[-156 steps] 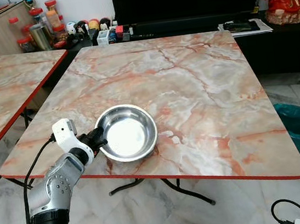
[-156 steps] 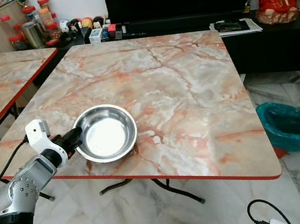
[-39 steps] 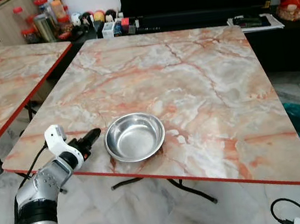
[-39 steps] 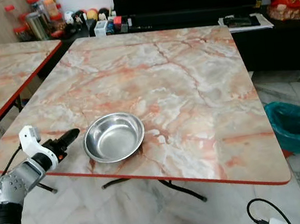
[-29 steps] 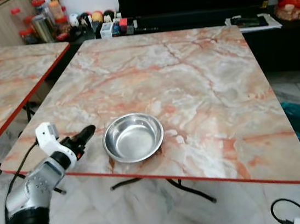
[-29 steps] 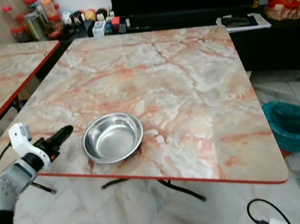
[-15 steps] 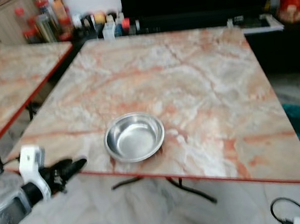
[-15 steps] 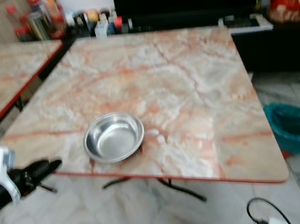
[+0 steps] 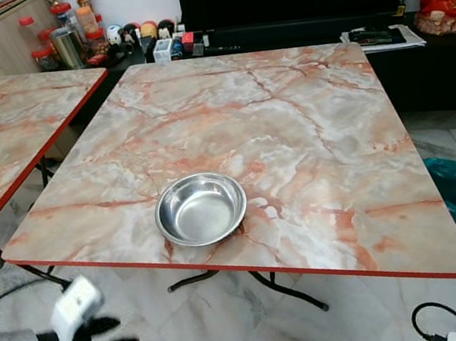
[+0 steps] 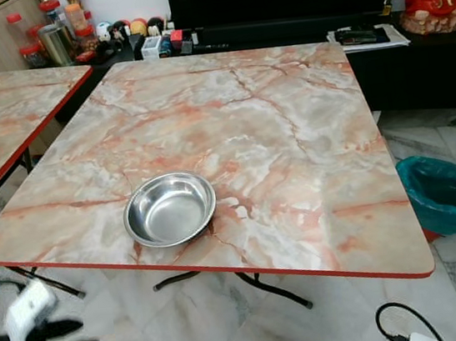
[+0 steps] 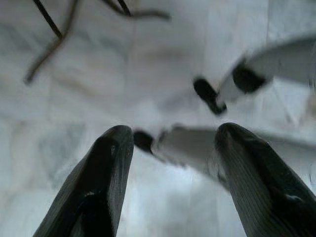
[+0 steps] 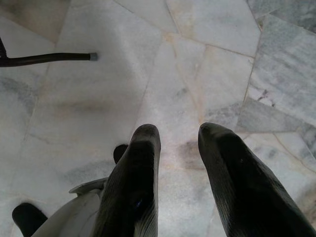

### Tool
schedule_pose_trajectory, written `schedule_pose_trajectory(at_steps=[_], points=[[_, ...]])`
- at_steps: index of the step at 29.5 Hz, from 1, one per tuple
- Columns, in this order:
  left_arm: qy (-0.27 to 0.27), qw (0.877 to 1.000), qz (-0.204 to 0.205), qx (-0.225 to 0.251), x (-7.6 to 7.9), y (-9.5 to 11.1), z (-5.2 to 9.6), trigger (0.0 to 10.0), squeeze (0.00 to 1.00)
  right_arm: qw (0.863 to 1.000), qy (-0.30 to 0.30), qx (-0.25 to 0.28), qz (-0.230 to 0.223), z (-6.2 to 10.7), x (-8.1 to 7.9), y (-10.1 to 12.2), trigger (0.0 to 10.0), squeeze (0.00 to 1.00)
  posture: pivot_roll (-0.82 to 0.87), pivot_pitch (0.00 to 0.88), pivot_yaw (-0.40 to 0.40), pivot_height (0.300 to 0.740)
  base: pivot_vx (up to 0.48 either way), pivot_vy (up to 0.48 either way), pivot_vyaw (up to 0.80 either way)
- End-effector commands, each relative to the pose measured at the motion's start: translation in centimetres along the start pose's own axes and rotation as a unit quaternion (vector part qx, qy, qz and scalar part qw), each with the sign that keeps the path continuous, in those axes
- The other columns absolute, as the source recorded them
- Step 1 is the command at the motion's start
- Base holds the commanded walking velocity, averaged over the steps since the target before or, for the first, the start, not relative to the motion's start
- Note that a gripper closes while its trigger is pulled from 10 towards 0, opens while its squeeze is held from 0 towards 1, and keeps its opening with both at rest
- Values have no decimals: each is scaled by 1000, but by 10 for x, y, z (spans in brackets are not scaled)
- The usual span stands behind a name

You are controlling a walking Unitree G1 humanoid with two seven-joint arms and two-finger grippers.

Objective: Setting the table

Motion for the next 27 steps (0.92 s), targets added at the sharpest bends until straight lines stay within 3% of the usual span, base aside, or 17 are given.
schedule_pose_trajectory(at_steps=[1,4,13,19,21,22,27], points=[[0,999,-9,-33,0,-13,0,10000,0,1000,-1,-6,-2,1,1,-4,10000,0,26,81,43,740,0,0,0],[15,996,-33,-84,-4,-33,-7,10000,0,1000,-1,-6,-2,1,1,-4,10000,0,30,82,42,740,0,0,0],[57,987,-61,-138,-18,-55,-16,10000,0,1000,0,-6,-1,1,1,-4,10000,0,30,81,43,740,0,0,0],[158,980,-18,-117,-42,-64,-44,10000,0,1000,0,-6,-2,1,0,-4,10000,0,22,78,45,740,0,0,0],[199,974,10,-106,-51,-67,-49,10000,0,1000,0,-6,-3,1,0,-4,10000,0,20,77,46,740,0,0,0],[248,963,41,-95,-60,-71,-51,10000,0,1000,0,-6,-4,1,0,-4,10000,0,20,77,46,740,0,0,0],[302,944,123,-49,-65,-75,-61,10000,0,1000,0,-6,-4,1,0,-4,10000,0,15,79,46,740,0,0,0]])
Point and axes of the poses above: a point about 5 cm out from each wrist's last joint towards the gripper, its own z axis pointing back from the gripper into the wrist, its own y axis along the axis of the wrist's last joint, x = y × z, the point moved 4 cm from there along -z, pointing out of the wrist towards the gripper, and after that the axes turned 12 degrees about z, right-handed, at the moved point
